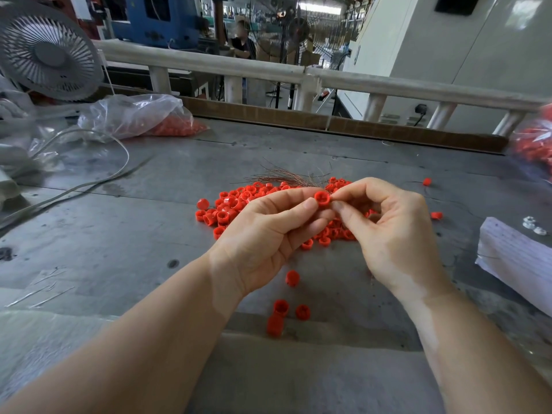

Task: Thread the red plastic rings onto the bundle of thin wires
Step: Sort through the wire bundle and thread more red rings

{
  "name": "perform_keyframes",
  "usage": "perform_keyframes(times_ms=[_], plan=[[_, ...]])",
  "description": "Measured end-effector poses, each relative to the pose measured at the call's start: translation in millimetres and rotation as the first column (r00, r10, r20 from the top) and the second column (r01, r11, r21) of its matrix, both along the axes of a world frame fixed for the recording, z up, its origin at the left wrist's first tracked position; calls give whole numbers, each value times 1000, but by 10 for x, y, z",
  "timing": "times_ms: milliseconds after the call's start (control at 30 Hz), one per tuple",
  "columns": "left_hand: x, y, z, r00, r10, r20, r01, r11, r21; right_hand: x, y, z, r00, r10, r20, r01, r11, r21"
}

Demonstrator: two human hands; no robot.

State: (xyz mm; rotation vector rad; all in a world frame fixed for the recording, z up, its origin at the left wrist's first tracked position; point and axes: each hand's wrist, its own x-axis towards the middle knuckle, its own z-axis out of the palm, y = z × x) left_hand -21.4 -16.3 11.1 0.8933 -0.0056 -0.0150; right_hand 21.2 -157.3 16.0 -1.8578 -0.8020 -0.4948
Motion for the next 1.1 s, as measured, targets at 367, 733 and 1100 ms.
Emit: perform_keyframes(times_ms=[367, 733, 1100], plan=[[-13, -39, -8, 997, -31, 77, 34, 998, -44, -22, 7, 52, 749, 451, -486, -198, 851, 486], [-11, -72, -7, 996, -42, 74, 51, 991, -124, 30, -19, 26, 610, 434, -663, -128, 880, 458], [2, -60, -25, 997, -14, 71, 22, 993, -118, 18, -5, 0, 644, 339, -686, -104, 927, 361]])
